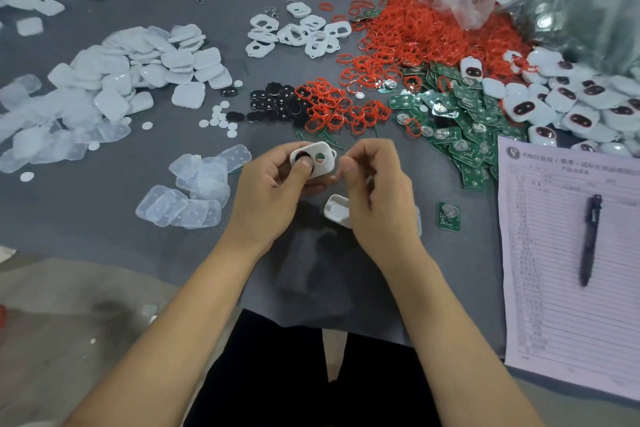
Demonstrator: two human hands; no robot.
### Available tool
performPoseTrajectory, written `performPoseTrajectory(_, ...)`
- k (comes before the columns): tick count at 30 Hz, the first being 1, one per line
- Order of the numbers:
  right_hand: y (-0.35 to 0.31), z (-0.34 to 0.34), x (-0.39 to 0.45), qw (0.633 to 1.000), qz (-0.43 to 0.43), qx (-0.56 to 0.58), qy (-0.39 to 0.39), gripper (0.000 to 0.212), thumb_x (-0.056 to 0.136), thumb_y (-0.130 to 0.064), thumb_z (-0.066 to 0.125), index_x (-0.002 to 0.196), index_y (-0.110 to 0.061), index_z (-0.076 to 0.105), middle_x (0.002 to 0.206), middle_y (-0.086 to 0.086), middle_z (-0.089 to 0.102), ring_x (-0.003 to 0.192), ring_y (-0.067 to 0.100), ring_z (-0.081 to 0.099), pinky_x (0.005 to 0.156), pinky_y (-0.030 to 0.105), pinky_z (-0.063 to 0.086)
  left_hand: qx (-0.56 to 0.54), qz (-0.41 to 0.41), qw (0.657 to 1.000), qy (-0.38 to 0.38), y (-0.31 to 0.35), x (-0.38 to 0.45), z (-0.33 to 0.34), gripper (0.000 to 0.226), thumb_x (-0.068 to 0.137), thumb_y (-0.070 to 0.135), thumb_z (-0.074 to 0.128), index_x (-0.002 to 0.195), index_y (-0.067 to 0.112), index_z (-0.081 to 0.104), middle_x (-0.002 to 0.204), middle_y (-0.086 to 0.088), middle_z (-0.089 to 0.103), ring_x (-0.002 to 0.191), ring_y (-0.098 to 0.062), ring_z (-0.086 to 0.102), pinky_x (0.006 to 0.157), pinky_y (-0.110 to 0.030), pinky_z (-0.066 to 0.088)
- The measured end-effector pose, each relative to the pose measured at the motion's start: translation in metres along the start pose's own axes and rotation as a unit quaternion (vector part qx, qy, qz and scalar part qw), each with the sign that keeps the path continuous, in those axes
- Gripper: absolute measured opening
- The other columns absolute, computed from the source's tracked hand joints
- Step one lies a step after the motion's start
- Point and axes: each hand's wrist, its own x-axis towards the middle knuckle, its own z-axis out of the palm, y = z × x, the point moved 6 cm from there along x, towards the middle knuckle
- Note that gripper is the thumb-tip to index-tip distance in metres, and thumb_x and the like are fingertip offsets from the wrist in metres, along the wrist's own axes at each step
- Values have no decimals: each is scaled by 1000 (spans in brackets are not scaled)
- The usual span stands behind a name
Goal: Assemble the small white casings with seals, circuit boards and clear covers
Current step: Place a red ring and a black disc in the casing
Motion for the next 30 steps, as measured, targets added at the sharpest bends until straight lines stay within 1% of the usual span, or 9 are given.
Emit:
performPoseTrajectory(3, 1, -7, 2, 997, 21, 42, 56, 15, 100, -17, 64, 101, -31, 59, 85, -19, 64, 71, 4, 59, 68, 13, 42, 2, -15, 1000, -18, -3, 0, 2, 24, 106, -2, 51, 116, 7, 71, 101, -8, 80, 87, -27, 79, 78, -33, 65)
performPoseTrajectory(6, 5, -10, 3, 993, 48, 66, 84, 20, 97, -10, 67, 102, -29, 66, 88, -19, 68, 76, 4, 64, 71, 13, 45, -1, -20, 1000, -21, -4, 0, 3, 23, 106, 1, 52, 118, 9, 70, 101, -7, 80, 84, -28, 79, 73, -30, 64)
performPoseTrajectory(9, 9, -8, 4, 991, 81, 77, 80, 30, 94, -7, 72, 112, -31, 67, 89, -16, 72, 81, 6, 70, 72, 18, 52, -12, -18, 999, -25, -5, 2, 3, 22, 105, 2, 56, 120, 10, 70, 105, -6, 80, 89, -27, 79, 75, -28, 62)
performPoseTrajectory(12, 12, -6, 4, 988, 105, 87, 68, 24, 93, -8, 74, 102, -30, 73, 85, -17, 74, 73, 7, 70, 65, 28, 58, -10, -18, 999, -33, -9, 4, 2, 21, 104, 4, 59, 122, 5, 69, 107, -8, 79, 96, -26, 78, 80, -28, 62)
performPoseTrajectory(15, 10, -7, 5, 993, 85, 58, 63, 16, 90, -7, 78, 94, -22, 76, 87, -11, 73, 76, 7, 67, 72, 18, 50, 1, -19, 999, -47, -11, 6, 3, 18, 104, 5, 59, 118, 8, 70, 104, -5, 80, 96, -22, 78, 79, -25, 61)
performPoseTrajectory(18, 6, -5, 6, 997, 65, 23, 41, 10, 87, -8, 82, 94, -15, 79, 91, -1, 68, 77, 10, 62, 73, 14, 45, 43, -7, 998, -43, -12, 7, 2, 16, 104, 8, 60, 115, 11, 71, 99, -1, 80, 93, -19, 79, 82, -29, 63)
performPoseTrajectory(22, 5, -3, 6, 997, 61, -13, 45, 11, 88, -6, 80, 96, -13, 81, 91, 2, 66, 75, 9, 59, 72, 12, 43, 59, -9, 997, -39, -13, 6, 3, 17, 103, 5, 61, 117, 4, 71, 101, -2, 80, 93, -18, 78, 84, -32, 63)
performPoseTrajectory(25, 5, -1, 5, 997, 51, -42, 48, 12, 92, -5, 74, 100, -12, 80, 92, 2, 65, 78, 12, 59, 71, 14, 45, 82, -8, 996, -43, -11, 5, 3, 22, 99, -1, 62, 118, 5, 71, 103, -1, 79, 95, -16, 77, 86, -31, 63)
performPoseTrajectory(30, 8, 1, 4, 996, 63, -46, 44, 9, 93, -18, 76, 100, -22, 81, 93, -8, 66, 80, 9, 62, 71, 23, 50, 105, -2, 993, -56, -7, 5, 3, 25, 97, -2, 66, 116, 13, 74, 101, 4, 80, 93, -12, 77, 85, -29, 62)
